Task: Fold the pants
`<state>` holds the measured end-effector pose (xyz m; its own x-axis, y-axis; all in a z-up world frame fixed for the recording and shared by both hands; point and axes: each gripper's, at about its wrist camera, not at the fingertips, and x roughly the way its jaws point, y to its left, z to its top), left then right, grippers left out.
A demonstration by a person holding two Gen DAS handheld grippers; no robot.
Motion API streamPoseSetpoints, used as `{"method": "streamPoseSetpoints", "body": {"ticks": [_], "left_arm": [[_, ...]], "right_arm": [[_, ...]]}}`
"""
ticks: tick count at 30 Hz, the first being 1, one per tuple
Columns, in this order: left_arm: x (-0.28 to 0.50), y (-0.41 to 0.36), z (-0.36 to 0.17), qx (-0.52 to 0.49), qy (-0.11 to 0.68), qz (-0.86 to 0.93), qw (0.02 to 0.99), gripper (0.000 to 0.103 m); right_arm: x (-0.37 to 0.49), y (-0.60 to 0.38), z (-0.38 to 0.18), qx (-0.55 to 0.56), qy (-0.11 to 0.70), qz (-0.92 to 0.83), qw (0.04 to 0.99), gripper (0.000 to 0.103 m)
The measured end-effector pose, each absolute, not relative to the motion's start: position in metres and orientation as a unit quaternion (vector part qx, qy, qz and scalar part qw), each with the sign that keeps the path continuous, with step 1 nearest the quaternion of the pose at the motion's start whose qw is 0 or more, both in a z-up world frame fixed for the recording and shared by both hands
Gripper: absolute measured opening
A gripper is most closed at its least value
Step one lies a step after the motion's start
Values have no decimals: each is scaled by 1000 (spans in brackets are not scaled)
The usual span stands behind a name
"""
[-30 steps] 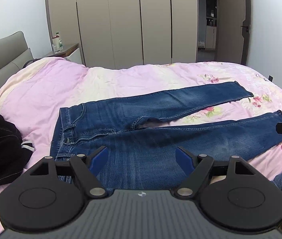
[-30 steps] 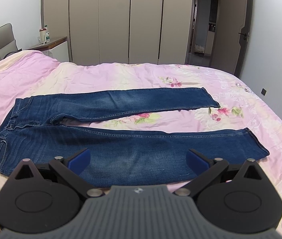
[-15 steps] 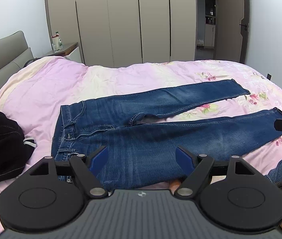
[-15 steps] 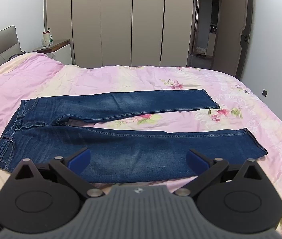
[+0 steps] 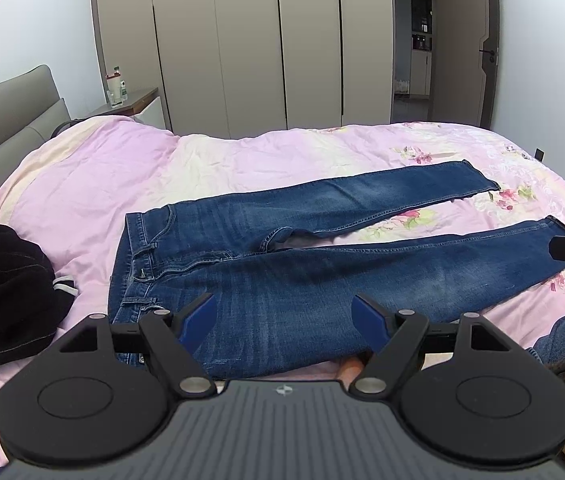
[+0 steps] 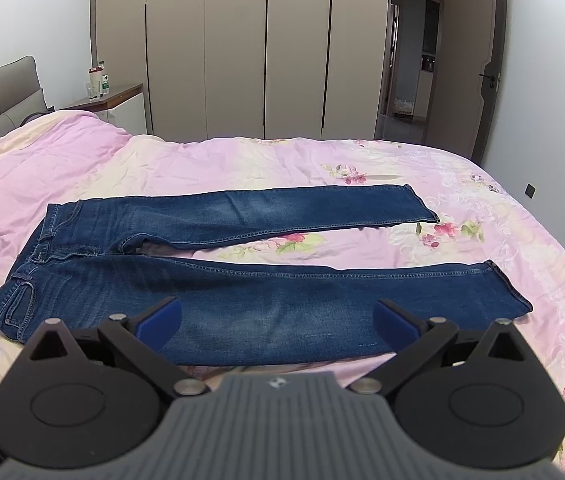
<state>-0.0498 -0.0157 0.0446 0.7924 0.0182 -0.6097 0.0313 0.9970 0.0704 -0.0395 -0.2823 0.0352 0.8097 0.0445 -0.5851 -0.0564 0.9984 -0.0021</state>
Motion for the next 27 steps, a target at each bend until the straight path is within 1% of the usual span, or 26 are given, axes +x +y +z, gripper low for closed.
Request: {"method": "streamPoseSetpoints", "body": {"ticks": [22, 27], "left_arm": [[-49, -6, 43, 28, 336, -1, 942, 90], [-39, -3, 41, 50, 350, -2, 935, 90]], "right_arm": [[-37, -279, 38, -13, 308, 38, 951, 98], [-32, -283, 38, -13, 311, 36, 950, 98]]}}
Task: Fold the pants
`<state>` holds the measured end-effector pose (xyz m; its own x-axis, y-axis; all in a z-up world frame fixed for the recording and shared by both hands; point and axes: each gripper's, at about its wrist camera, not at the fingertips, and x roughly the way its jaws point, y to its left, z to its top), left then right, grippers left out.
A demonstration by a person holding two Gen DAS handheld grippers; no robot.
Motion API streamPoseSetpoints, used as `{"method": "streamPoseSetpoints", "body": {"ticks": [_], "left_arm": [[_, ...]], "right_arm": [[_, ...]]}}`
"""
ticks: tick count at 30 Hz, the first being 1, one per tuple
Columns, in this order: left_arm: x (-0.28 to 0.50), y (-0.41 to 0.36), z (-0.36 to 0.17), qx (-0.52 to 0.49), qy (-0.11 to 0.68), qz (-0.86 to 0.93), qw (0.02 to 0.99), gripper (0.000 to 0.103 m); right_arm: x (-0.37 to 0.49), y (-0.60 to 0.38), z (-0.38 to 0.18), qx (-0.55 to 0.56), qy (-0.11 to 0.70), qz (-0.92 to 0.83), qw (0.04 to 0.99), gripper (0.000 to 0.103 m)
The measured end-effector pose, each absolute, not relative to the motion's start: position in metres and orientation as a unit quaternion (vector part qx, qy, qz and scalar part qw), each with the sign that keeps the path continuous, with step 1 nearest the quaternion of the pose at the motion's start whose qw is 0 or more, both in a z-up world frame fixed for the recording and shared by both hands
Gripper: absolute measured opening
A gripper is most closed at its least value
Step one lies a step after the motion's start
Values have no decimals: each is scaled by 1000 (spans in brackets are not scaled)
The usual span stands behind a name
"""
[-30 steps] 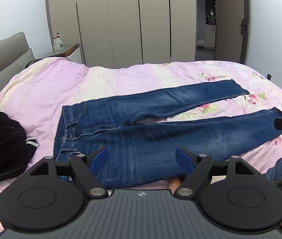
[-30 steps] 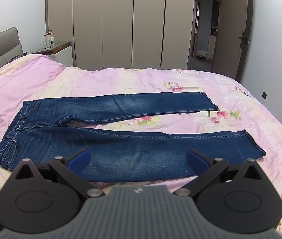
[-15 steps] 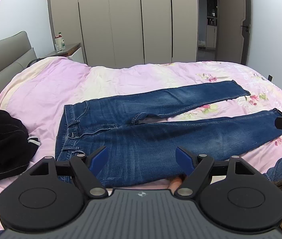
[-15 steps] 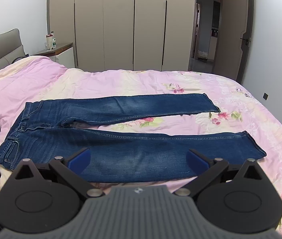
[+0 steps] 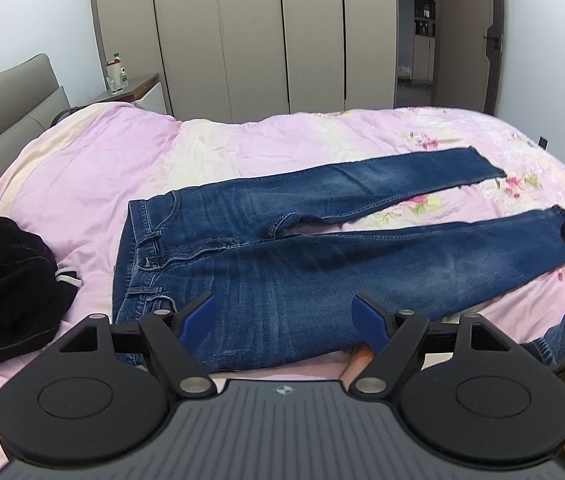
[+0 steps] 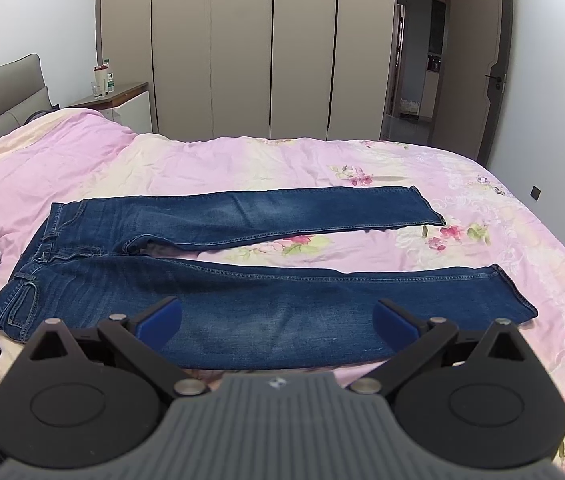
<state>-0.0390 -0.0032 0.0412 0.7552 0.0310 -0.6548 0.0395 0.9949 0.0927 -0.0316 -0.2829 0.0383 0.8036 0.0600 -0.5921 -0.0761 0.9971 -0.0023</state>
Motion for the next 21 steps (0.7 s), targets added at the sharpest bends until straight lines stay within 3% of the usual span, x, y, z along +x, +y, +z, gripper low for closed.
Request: {"method": "streamPoseSetpoints", "body": {"ticks": [11, 17, 21], "left_arm": [[-9, 17, 37, 154, 368, -71, 914, 86], [11, 28, -4, 245, 422, -139, 862, 82], [23, 39, -50, 304, 468, -169, 812, 81]], "right_arm": [[2, -316, 31, -59, 293, 100, 949, 98], [45, -341, 4, -106, 337, 127, 927, 97], [74, -359, -22, -128, 372, 123, 911, 77]]}}
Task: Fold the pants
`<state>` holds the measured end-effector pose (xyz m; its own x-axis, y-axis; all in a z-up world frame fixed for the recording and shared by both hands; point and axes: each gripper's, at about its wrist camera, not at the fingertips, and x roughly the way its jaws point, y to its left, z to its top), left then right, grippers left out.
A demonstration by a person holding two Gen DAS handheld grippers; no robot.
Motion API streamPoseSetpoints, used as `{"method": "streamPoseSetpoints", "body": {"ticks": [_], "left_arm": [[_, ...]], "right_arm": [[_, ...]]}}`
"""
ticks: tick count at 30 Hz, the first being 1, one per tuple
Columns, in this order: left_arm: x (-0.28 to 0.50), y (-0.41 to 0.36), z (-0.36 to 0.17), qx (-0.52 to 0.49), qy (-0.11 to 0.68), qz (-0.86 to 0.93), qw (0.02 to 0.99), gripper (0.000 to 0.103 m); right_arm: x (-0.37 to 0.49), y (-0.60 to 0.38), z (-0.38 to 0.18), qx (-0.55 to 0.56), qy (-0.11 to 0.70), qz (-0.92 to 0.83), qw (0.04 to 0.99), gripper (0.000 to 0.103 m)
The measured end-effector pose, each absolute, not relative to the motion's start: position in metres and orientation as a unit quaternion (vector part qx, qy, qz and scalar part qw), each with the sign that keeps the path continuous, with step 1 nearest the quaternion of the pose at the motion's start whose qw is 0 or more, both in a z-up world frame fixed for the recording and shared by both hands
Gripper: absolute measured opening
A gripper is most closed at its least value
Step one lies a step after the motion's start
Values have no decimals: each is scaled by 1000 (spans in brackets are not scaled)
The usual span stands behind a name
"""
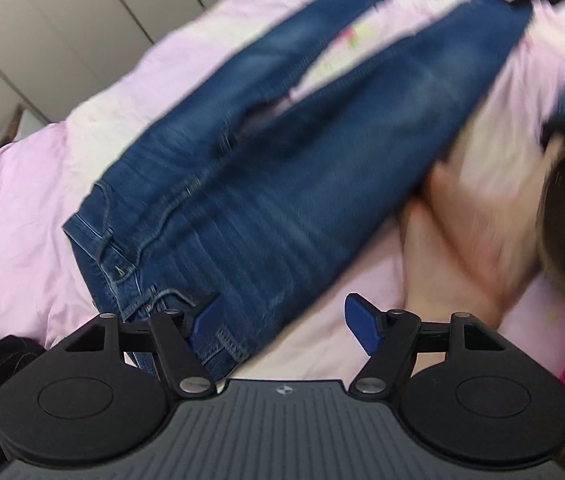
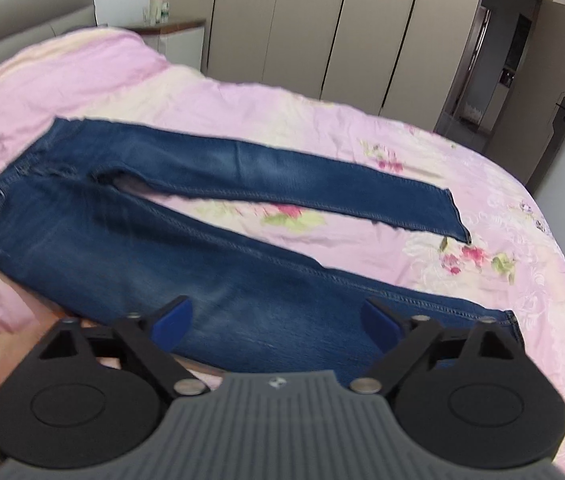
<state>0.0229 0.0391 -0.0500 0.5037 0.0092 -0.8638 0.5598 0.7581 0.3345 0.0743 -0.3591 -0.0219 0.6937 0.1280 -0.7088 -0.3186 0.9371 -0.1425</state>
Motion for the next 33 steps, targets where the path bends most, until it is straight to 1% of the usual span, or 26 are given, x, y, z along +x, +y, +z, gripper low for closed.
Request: {"method": "streamPoseSetpoints", "body": {"ticks": [2, 4, 6, 8, 13, 16, 18, 19, 21, 22, 24, 25, 27, 30, 33], "left_arm": [[32, 47, -75, 328, 489, -174, 789, 81], [40, 52, -97, 346, 503, -179, 772, 81], [48, 56, -116, 358, 515, -185, 757, 81], [56, 58, -134, 370, 524, -186, 744, 81], [73, 61, -172, 410, 538, -169, 717, 80], [80, 60, -181, 416, 539, -168, 712, 82], [83, 58, -184, 422, 539, -168, 709, 81], [84, 58, -185, 422, 540, -168, 709, 78], [87, 58, -184, 417, 542, -165, 710, 61], [88, 59, -182, 416, 542, -161, 712, 56], [88, 59, -176, 406, 540, -156, 720, 34], [88, 59, -173, 401, 539, -153, 725, 30], [89, 57, -166, 393, 536, -145, 733, 16], [91, 56, -153, 372, 536, -130, 747, 11], [106, 61, -132, 312, 537, -109, 776, 10]], "right_arm": [[89, -369, -37, -139, 390, 120, 902, 74], [100, -377, -51, -151, 407, 113, 894, 73], [111, -386, -64, -160, 425, 107, 885, 66], [120, -396, -77, -164, 444, 97, 876, 63], [143, -424, -96, -147, 480, 67, 862, 60], [155, -437, -105, -153, 491, 52, 856, 60], [162, -445, -111, -162, 498, 45, 851, 60], [166, -448, -114, -171, 501, 43, 847, 60], [171, -452, -121, -193, 502, 39, 842, 60], [174, -454, -123, -203, 503, 38, 839, 60], [178, -459, -129, -219, 505, 40, 834, 60], [179, -460, -131, -232, 502, 42, 832, 60], [178, -463, -138, -263, 496, 48, 826, 60], [173, -464, -147, -304, 495, 59, 812, 60], [167, -468, -154, -336, 496, 69, 798, 60]]}}
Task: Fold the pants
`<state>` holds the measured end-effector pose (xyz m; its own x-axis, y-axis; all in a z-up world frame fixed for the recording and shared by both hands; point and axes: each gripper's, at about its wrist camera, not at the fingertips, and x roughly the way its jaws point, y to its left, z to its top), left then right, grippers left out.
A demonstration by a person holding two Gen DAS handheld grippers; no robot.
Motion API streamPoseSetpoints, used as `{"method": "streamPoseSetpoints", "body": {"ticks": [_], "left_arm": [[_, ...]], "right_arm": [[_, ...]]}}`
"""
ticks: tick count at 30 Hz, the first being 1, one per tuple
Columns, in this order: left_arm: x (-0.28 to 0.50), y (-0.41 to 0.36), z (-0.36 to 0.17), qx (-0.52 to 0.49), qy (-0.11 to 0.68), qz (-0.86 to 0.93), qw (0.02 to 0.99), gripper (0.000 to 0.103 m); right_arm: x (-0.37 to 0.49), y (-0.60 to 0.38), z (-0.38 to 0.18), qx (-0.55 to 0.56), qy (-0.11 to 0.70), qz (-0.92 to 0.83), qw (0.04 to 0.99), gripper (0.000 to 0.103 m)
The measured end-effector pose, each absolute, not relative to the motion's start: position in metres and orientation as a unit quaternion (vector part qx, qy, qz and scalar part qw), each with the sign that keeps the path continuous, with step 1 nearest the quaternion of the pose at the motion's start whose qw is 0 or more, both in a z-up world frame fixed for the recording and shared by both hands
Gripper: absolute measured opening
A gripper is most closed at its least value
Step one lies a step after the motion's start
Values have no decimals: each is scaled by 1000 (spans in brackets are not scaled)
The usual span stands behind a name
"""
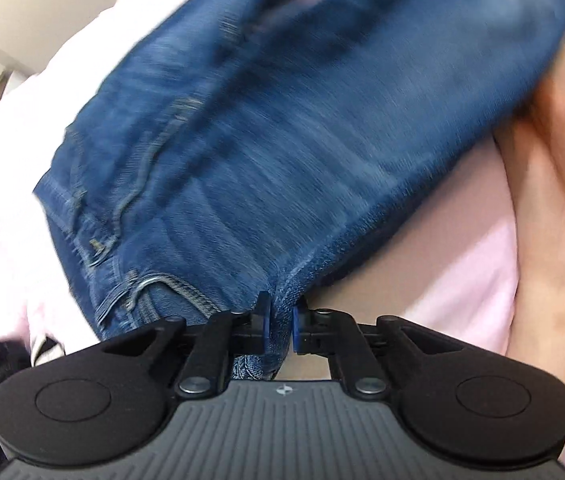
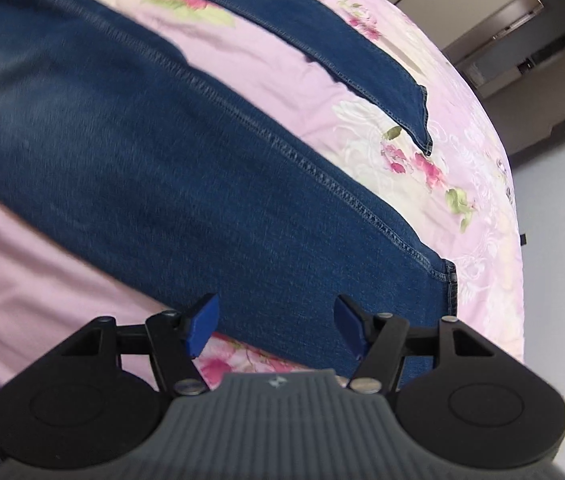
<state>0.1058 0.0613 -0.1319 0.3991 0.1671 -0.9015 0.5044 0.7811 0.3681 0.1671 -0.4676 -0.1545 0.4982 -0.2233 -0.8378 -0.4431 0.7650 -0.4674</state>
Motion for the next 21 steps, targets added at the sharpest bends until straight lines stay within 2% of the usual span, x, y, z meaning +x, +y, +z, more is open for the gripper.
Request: {"method": "streamPoseSetpoints", "body": {"ticks": [7, 9, 16, 18, 19, 20, 21], "left_arm": [[134, 68, -75, 197, 517, -81, 829, 9], [140, 68, -59, 172, 508, -74, 840, 9], [158, 75, -37, 143, 490, -56, 858, 10], [159, 76, -34, 141, 485, -50, 862, 10], [159, 76, -34, 140, 484, -48, 863, 10], [159, 76, -33, 136, 483, -46, 864, 10], [159, 77, -32, 134, 482, -44, 865, 10]], "right_arm": [[169, -488, -169, -370, 514, 73, 771, 63], [167, -495, -176, -388, 521, 80, 756, 68], [168, -520, -205, -430, 519, 64, 736, 70], [169, -527, -213, -441, 504, 51, 741, 67], [170, -530, -215, -442, 496, 41, 746, 61], [172, -533, -215, -443, 488, 30, 751, 34], [176, -536, -214, -440, 484, 11, 756, 0]]}}
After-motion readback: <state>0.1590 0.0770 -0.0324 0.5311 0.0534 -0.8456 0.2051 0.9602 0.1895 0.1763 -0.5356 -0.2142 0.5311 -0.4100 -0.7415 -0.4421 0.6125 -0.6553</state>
